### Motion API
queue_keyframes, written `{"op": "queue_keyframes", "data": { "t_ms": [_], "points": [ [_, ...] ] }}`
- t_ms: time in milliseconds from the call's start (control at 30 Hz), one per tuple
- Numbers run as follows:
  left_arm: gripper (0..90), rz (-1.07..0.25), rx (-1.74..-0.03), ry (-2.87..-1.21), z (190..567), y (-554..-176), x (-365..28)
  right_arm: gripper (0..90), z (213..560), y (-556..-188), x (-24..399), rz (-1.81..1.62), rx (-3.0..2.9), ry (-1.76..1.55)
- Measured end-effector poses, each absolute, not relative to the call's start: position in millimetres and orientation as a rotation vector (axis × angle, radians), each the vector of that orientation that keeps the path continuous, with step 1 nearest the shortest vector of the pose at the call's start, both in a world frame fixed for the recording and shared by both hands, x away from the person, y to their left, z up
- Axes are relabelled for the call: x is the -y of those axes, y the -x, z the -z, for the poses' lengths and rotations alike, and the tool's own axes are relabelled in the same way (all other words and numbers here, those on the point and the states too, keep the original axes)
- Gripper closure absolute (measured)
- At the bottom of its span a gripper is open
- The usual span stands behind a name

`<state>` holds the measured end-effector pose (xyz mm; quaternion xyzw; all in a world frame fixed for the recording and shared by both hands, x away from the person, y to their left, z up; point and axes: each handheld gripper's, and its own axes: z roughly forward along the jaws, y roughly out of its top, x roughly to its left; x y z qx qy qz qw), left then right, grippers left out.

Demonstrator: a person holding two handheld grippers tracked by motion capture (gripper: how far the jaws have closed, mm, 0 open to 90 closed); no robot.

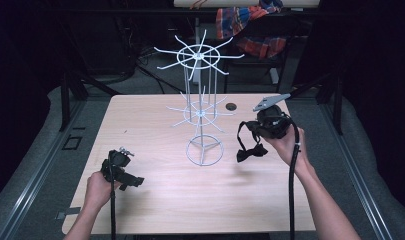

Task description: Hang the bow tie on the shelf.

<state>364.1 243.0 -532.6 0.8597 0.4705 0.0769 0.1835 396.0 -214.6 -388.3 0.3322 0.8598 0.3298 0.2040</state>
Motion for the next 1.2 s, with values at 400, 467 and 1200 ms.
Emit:
{"op": "queue_keyframes", "data": {
  "t_ms": [400, 467, 1200],
  "points": [
    [1.7, -0.215, -1.326, -2.426, 533, -364, -243, 88.4, 383, -398, 212, -0.932, -2.382, -0.907],
    [1.7, -0.216, -1.326, -2.426, 533, -364, -243, 88.4, 382, -398, 212, -0.932, -2.384, -0.904],
    [1.8, -0.206, -1.327, -2.430, 533, -364, -242, 88.4, 374, -405, 207, -0.973, -2.367, -0.881]
  ]
}}
